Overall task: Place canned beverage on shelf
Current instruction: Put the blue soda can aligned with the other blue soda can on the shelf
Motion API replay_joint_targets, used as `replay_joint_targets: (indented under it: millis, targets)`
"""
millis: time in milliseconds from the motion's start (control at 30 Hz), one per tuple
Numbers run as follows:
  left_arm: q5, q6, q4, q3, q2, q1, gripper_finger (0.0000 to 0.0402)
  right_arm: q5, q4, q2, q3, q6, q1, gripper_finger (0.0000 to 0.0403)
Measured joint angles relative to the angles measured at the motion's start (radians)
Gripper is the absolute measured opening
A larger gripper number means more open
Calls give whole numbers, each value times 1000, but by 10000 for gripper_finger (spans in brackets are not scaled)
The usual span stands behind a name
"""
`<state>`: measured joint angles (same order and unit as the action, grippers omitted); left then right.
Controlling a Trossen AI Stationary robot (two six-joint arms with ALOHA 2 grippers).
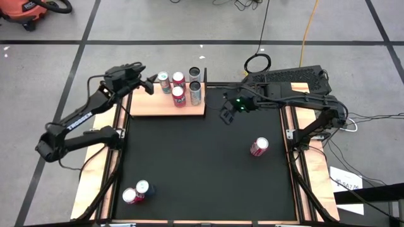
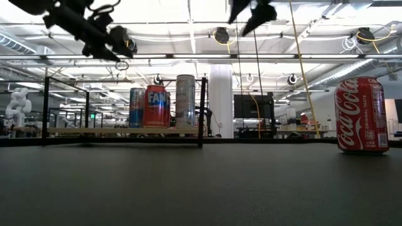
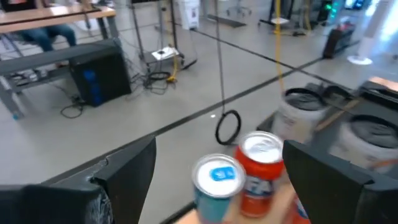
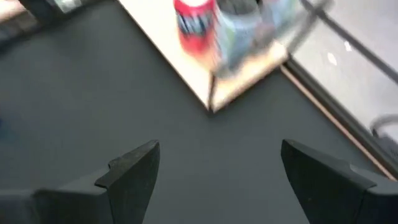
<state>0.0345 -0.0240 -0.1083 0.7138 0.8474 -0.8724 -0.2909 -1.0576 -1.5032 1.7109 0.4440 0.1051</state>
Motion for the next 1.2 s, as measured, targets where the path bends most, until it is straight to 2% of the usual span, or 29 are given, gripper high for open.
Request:
replay_joint_targets:
  millis: [233,433,567,700,800,900,1200]
  targets:
    - [-1,-5,-124,74,-54,138,343,0,-209,103,-39,163,-56,325]
    - [10,44,-125,111,-51,314,343,5,-271,212,-237,366,-135,325]
    - [69,51,-142,128,-43,425,343,31,-134,261,-385,445,-170,325]
    - [79,122,-276,232,-40,553,343,78,50,266,-467,468,-192,325]
    - [159,144,-456,330,-23,666,340,82,135,264,-494,469,-206,325]
    - [240,181,-571,395,0,766,332,81,191,260,-503,462,-207,325]
    - [254,395,-626,410,123,1028,324,41,380,209,-508,337,-205,325]
